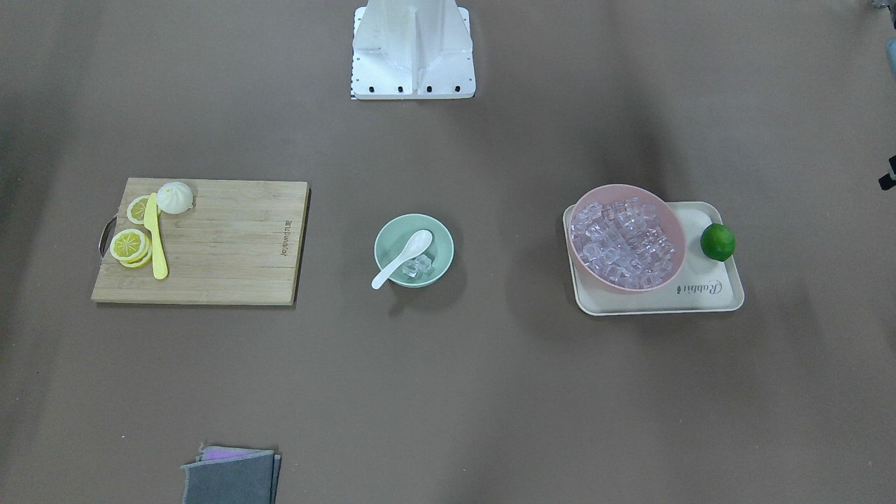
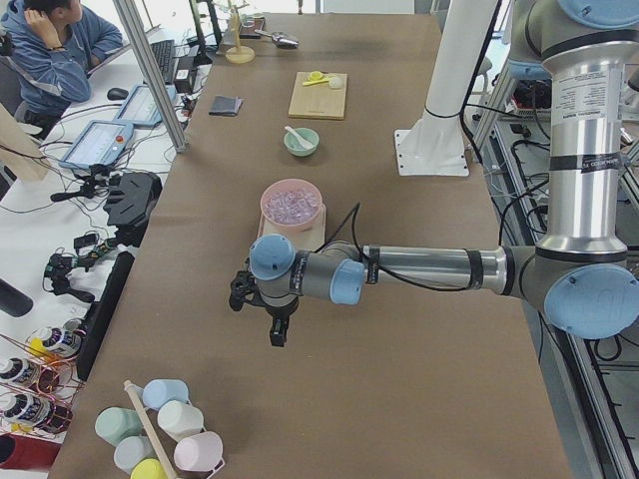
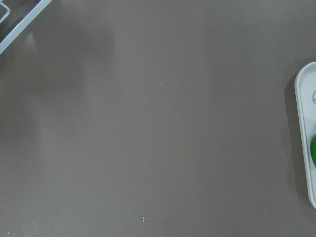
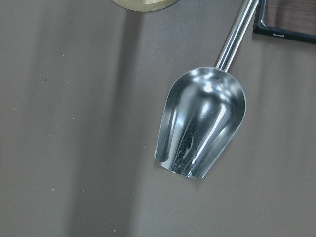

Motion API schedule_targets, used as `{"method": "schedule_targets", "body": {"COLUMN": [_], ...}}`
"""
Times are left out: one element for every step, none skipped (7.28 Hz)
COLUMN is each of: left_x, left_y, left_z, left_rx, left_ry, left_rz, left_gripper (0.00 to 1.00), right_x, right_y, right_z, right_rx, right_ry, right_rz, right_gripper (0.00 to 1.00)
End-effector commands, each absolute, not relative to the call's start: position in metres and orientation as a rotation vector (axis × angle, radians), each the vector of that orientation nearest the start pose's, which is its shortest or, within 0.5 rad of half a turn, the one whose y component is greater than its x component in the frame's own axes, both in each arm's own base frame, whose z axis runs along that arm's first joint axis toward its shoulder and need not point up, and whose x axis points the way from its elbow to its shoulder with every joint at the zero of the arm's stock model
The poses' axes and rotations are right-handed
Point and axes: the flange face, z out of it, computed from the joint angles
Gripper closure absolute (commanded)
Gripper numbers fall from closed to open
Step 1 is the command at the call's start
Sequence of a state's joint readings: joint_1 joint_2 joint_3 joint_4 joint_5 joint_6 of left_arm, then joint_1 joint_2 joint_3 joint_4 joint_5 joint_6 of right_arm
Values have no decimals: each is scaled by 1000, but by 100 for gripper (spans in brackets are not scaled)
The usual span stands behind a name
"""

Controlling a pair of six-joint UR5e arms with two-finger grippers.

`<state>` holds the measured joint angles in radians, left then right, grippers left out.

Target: Put spoon and ice into bowl

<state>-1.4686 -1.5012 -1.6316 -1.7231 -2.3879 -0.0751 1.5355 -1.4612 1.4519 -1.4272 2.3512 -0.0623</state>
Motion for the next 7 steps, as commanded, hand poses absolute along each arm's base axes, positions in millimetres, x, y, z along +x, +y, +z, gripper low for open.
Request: {"method": "schedule_targets", "body": {"left_x": [-12, -13, -13, -13, -13, -13, -13], "left_y": [-474, -475, -476, -477, -477, -476, -476], "left_z": [646, 642, 640, 639, 640, 640, 640], "left_rx": [61, 69, 72, 76, 74, 74, 73], "left_ry": [823, 824, 824, 824, 824, 824, 822], "left_rz": [87, 89, 92, 94, 94, 94, 93], "left_gripper": [2, 2, 2, 2, 2, 2, 2], "right_x": [44, 45, 45, 43, 40, 39, 39], "right_y": [-545, -542, -529, -519, -514, -513, -513], "right_z": [639, 640, 648, 653, 657, 657, 656], "right_rx": [156, 156, 146, 178, 182, 182, 186], "right_ry": [-772, -772, -778, -799, -859, -870, -869], "right_rz": [-147, -149, -147, -159, -165, -170, -174], "right_gripper": [0, 0, 0, 0, 0, 0, 0]}}
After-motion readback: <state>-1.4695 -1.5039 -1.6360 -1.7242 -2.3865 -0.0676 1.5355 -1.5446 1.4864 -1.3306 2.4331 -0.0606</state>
